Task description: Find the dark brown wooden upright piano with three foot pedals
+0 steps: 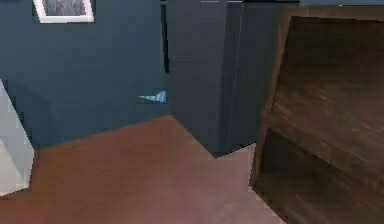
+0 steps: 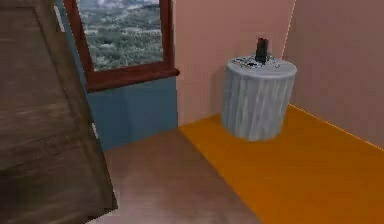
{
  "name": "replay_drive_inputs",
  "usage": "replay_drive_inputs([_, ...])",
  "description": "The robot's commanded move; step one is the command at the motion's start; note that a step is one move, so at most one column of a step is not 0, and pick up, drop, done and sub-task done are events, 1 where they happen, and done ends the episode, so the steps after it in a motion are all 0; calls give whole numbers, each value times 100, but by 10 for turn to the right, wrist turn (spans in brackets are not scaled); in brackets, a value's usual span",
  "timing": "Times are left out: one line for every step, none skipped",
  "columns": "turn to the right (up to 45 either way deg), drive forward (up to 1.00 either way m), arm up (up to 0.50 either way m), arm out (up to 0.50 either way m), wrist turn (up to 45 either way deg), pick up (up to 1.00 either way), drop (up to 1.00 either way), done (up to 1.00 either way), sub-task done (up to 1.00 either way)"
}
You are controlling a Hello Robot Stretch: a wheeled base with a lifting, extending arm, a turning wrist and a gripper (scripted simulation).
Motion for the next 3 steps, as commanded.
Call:
replay_drive_inputs([-450, 0, 0, 0, 0, 0, 0, 0, 0])
replay_drive_inputs([-450, 0, 0, 0, 0, 0, 0, 0, 0])
replay_drive_inputs([-210, 0, 0, 0, 0, 0, 0, 0, 0])
